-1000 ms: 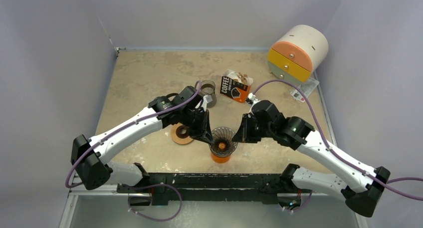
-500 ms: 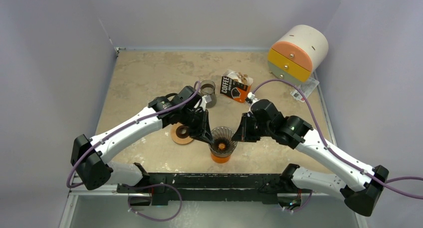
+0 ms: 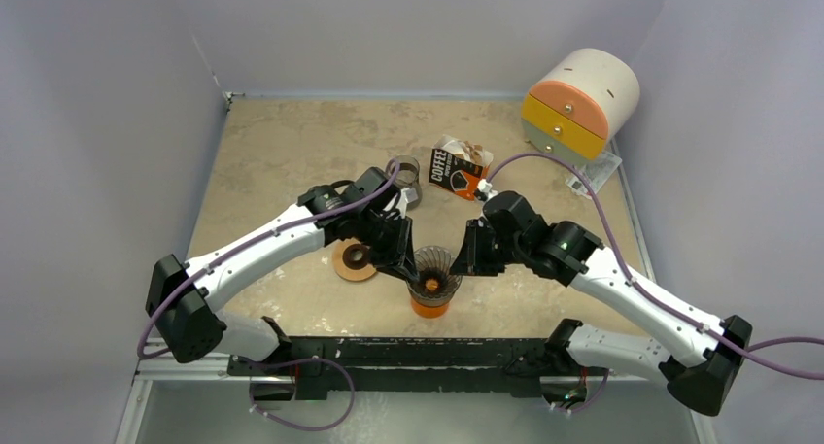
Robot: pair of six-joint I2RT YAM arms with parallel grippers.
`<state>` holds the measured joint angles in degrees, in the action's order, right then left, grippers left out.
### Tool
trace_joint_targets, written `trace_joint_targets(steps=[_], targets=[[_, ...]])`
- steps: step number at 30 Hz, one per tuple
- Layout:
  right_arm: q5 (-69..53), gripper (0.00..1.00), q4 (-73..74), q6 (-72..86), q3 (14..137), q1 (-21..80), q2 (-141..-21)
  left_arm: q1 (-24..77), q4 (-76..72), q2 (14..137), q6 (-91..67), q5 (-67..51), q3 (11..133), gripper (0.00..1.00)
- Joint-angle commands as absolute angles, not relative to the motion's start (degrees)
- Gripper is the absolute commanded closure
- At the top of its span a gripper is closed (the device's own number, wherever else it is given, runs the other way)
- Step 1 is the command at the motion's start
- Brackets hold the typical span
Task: Place the coffee filter in the dripper
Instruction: Place the coffee dripper in the dripper holder.
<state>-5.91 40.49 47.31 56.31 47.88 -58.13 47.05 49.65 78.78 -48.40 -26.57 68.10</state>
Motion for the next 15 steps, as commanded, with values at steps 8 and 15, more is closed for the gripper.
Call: trace_joint_targets(steps=[8,15], targets=[[-3.68,0.79,49.39,45.26,58.53,47.88,-60.21,47.46,57.59,80.59,-43.91,-21.18,71.76,0.79],[-4.31,0.72,49.37,45.26,60.46,47.9,-60.12,47.54,58.49,80.68,-43.35,-20.99,73.81,0.72]])
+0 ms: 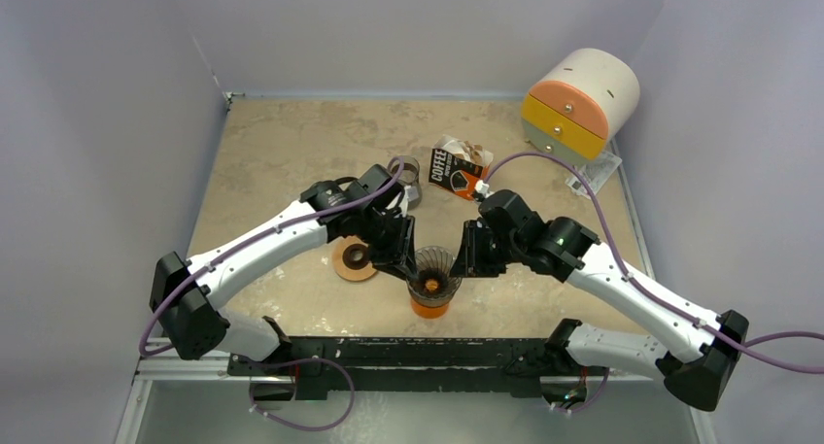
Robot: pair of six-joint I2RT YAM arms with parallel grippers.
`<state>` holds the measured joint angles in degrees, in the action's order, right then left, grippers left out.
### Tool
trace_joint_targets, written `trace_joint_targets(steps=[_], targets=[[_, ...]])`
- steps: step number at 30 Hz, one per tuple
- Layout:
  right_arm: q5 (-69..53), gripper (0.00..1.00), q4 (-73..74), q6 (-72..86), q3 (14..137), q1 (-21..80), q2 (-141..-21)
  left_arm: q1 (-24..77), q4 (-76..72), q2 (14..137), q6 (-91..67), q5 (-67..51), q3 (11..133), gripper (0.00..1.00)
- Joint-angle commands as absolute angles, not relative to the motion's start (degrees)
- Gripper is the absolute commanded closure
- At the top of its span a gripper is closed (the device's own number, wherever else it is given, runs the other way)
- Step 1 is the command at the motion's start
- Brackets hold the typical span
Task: Place the coffee filter in the dripper
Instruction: Place the coffee dripper in the dripper holder.
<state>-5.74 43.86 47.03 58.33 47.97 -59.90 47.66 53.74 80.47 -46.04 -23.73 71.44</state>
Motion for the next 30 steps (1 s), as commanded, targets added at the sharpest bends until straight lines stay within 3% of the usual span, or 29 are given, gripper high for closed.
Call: trace_joint_targets(steps=[1,23,30], targets=[[-4.49,0.72,49.31,45.33,60.76,47.9,-60.07,47.47,58.64,80.68,-43.27,-21.07,74.13,0.71],[-0.69,0.53,52.8,43.0,70.96,47.9,-60.42,46.73,64.72,80.42,-38.28,-17.54,85.67,0.52],[9.75,0.5,55.95,35.49,80.46,47.82,-62.29,45.77,67.13,80.0,-33.03,-11.29,92.71,0.41]])
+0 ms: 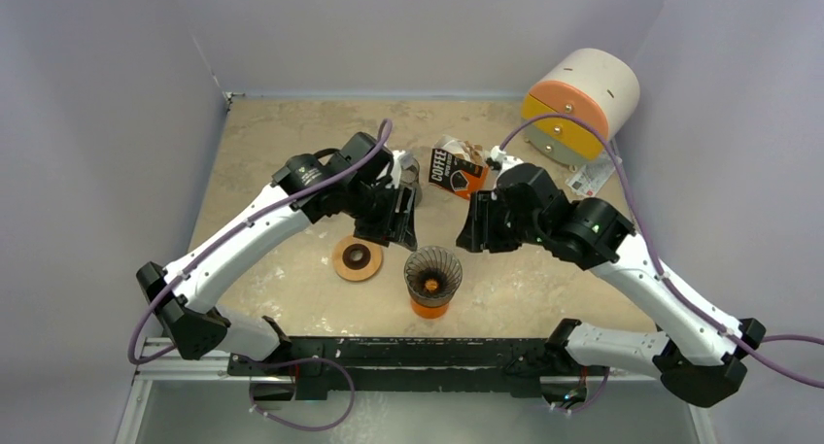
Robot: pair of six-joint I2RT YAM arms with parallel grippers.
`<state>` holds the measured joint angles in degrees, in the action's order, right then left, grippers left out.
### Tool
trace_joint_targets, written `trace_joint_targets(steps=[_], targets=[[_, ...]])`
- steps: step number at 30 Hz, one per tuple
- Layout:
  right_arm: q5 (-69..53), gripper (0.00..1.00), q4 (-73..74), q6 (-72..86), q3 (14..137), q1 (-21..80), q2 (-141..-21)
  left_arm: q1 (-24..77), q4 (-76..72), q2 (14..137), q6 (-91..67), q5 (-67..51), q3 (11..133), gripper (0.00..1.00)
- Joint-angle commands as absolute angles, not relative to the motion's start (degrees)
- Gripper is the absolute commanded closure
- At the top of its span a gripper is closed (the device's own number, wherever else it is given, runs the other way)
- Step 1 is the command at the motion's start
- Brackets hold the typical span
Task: Place the coffee filter in the dripper
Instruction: Place the coffee dripper in the dripper holder, then move the coffee filter holder to the center of the board.
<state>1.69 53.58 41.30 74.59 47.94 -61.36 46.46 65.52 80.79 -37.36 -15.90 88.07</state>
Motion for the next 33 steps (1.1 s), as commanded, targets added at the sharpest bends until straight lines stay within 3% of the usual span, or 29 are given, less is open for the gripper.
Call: trace_joint_targets(steps=[1,11,14,26,33], targets=[[11.68,0.5,55.96,34.19,81.49,47.84,-62.64,45.68,67.15,79.94,-32.23,-10.07,93.6,0.41],[22.37,0.53,52.13,16.37,89.9,47.09,-70.48,45.17,65.38,77.55,-24.11,10.34,97.35,0.33],[24.34,0.54,49.03,11.41,90.41,46.04,-72.72,45.11,63.15,75.41,-22.28,15.7,94.34,0.25],[9.12,0.53,42.96,1.0,94.74,33.07,-82.22,45.06,50.19,64.14,-18.17,25.28,75.39,0.23],[9.04,0.33,44.88,-1.75,99.79,28.74,-90.57,45.05,44.52,59.51,-16.72,26.39,67.14,0.22]])
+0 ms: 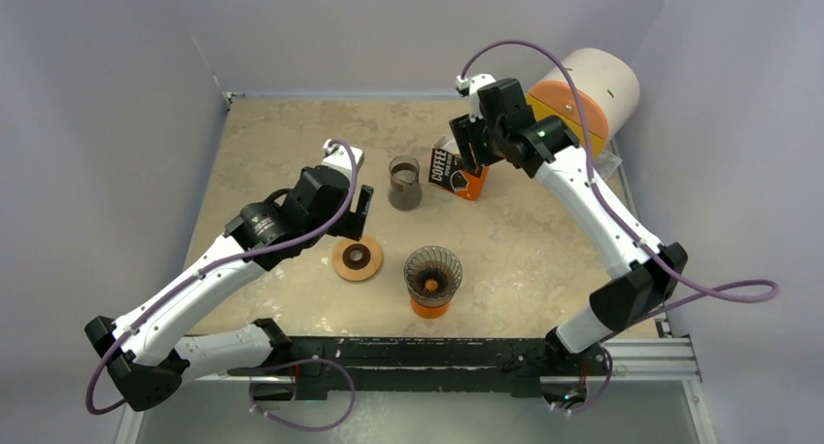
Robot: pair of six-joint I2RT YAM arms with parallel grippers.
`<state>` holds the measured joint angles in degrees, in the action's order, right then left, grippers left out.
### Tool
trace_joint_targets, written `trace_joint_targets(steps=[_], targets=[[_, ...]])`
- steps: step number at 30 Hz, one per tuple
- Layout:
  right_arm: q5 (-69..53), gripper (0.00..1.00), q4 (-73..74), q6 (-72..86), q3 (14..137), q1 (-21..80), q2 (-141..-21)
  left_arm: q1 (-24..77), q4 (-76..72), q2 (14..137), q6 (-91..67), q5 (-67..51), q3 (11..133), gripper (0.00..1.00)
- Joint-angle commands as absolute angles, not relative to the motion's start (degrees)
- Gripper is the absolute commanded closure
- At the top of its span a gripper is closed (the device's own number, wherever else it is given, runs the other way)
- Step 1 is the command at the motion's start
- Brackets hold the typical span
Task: Place the coffee filter in the dripper
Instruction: Move the coffee filter holder to the center of the board.
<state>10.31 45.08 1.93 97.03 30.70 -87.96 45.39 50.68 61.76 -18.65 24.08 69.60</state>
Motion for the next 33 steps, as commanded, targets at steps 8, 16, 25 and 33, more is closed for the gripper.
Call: trace_joint_targets(steps=[8,16,25,33], targets=[[1.45,0.4,40.75,-4.62,96.98,24.7,-93.42,45.02,44.13,58.83,-16.55,25.85,64.12,0.22],[-0.87,0.53,43.38,-6.33,100.18,23.6,-100.25,45.08,44.36,59.28,-16.52,25.44,64.07,0.22],[-0.09,0.58,44.25,-6.66,100.99,23.07,-104.62,45.01,44.58,59.85,-16.26,26.22,64.07,0.22],[1.84,0.59,44.01,-7.03,101.64,23.06,-105.18,45.07,44.56,59.98,-16.25,26.44,64.07,0.22]])
